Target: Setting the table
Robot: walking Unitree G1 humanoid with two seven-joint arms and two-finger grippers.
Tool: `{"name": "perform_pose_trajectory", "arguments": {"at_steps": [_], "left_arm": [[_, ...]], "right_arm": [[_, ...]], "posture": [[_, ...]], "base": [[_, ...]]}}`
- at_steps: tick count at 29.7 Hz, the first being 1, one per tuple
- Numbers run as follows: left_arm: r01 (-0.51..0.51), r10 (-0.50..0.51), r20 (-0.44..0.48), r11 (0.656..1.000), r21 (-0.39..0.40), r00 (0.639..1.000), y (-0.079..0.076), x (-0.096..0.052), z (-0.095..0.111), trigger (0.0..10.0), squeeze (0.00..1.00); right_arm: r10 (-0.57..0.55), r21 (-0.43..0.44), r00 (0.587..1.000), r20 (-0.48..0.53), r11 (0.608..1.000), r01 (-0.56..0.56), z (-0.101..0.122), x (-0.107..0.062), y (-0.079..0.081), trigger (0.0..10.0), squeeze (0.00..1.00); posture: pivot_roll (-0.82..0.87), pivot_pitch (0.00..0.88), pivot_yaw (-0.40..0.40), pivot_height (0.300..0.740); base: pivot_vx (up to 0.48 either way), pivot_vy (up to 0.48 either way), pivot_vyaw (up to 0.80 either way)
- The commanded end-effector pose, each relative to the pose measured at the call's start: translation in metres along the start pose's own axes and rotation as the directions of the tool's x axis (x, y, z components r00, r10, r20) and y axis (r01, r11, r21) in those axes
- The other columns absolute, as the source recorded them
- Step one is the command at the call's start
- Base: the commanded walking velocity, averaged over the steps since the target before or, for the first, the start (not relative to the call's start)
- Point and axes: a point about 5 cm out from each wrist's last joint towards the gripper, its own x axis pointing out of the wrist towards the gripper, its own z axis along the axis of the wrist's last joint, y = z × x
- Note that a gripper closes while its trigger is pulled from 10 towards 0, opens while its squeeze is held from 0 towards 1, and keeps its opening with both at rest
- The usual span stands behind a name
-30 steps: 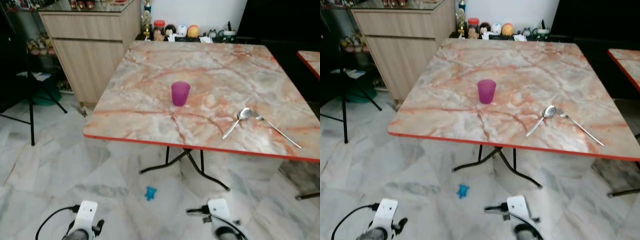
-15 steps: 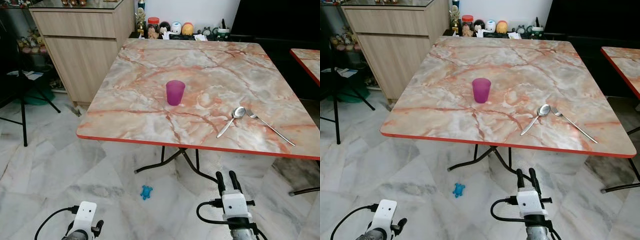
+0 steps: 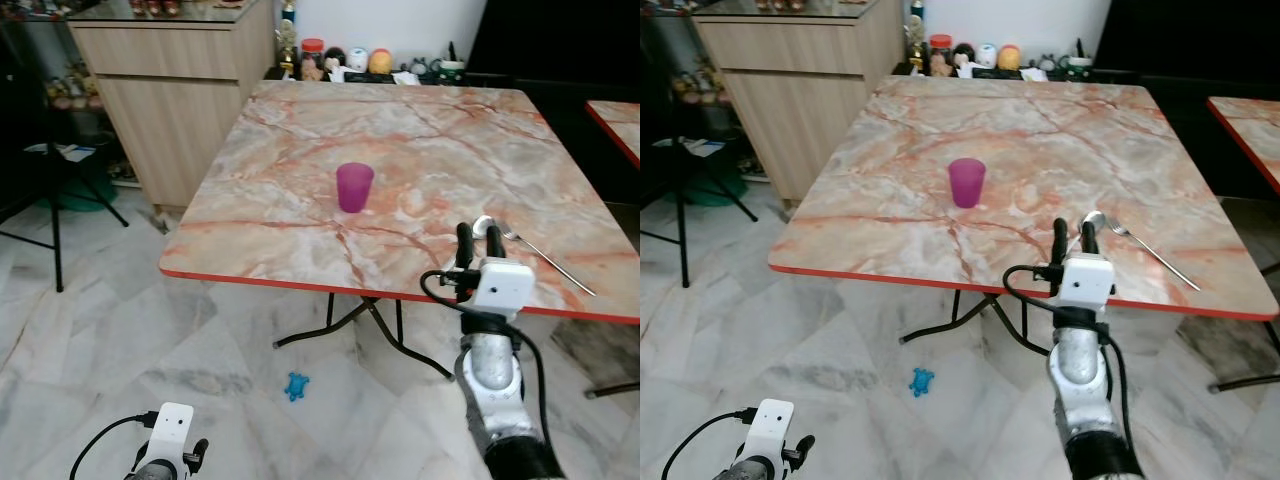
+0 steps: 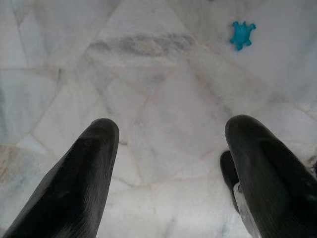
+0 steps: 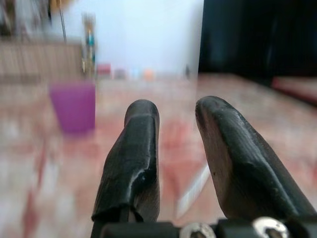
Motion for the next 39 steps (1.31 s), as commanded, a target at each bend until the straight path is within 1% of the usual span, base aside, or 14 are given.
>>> {"name": "perform_pose_trajectory", "arguments": {"at_steps": [1, 3, 4, 7, 12, 14, 17, 22, 26, 39], "left_arm": [[-0.004, 0.004, -0.018, 1.000, -0.008, 1.000, 0.000, -0.001, -0.005, 10.0, 0.00], [-0.005, 0.005, -0.018, 1.000, -0.008, 1.000, 0.000, -0.001, -0.005, 10.0, 0.00], [-0.006, 0.006, -0.019, 1.000, -0.009, 1.000, 0.001, -0.002, -0.006, 10.0, 0.00], [-0.008, 0.007, -0.014, 1.000, -0.021, 1.000, 0.002, -0.002, -0.006, 10.0, 0.00], [-0.007, 0.007, -0.011, 1.000, -0.028, 1.000, 0.001, -0.001, -0.004, 10.0, 0.00], [-0.006, 0.006, -0.006, 0.999, -0.032, 1.000, 0.001, -0.001, -0.003, 10.0, 0.00], [-0.005, 0.005, -0.002, 0.999, -0.032, 1.000, 0.000, -0.001, -0.003, 10.0, 0.00], [-0.005, 0.005, -0.003, 0.999, -0.034, 1.000, 0.000, -0.001, -0.003, 10.0, 0.00], [-0.007, 0.007, -0.004, 0.999, -0.037, 1.000, 0.001, -0.001, -0.003, 10.0, 0.00], [-0.007, 0.006, -0.003, 0.999, -0.035, 1.000, 0.001, -0.001, -0.003, 10.0, 0.00]], "right_arm": [[-0.017, 0.007, 1.000, -0.021, 1.000, 0.017, -0.002, 0.000, -0.005, 10.0, 0.00], [0.003, 0.031, 0.999, -0.044, 1.000, -0.001, 0.004, 0.001, -0.005, 10.0, 0.00], [0.019, 0.052, 0.999, -0.041, 0.999, -0.017, 0.013, 0.003, -0.005, 10.0, 0.00], [0.012, 0.063, 1.000, -0.010, 0.998, -0.012, 0.023, 0.010, -0.006, 10.0, 0.00], [0.022, 0.063, 1.000, -0.001, 0.998, -0.022, 0.027, 0.012, -0.006, 10.0, 0.00], [0.032, 0.056, 1.000, -0.001, 0.998, -0.031, 0.028, 0.012, -0.005, 10.0, 0.00], [0.026, 0.081, 0.999, -0.019, 0.996, -0.024, 0.032, 0.011, -0.006, 10.0, 0.00], [0.039, 0.090, 0.997, -0.061, 0.995, -0.034, 0.028, 0.011, -0.002, 10.0, 0.00], [0.035, 0.089, 0.998, -0.056, 0.996, -0.030, 0.030, 0.012, -0.002, 10.0, 0.00], [0.044, 0.089, 0.998, -0.047, 0.995, -0.040, 0.036, 0.015, 0.003, 10.0, 0.00]], "posture": [[0.07, 0.000, 0.021, 0.740], [0.07, 0.000, 0.024, 0.740], [0.07, 0.000, 0.024, 0.740], [0.06, 0.000, 0.025, 0.740], [0.07, 0.001, 0.025, 0.740], [0.07, 0.001, 0.025, 0.740], [0.07, 0.001, 0.023, 0.740], [0.07, 0.002, 0.021, 0.740], [0.07, 0.000, 0.021, 0.740], [0.07, 0.000, 0.023, 0.740]], "base": [[0.000, 0.000, 0.00], [0.000, 0.000, 0.00], [0.000, 0.000, 0.00], [0.000, 0.000, 0.00], [0.000, -0.109, 0.00], [0.000, 0.352, 0.00], [0.000, 0.480, 0.00], [0.000, 0.480, -0.14], [0.000, 0.480, -0.73], [0.000, 0.460, 0.00]]}}
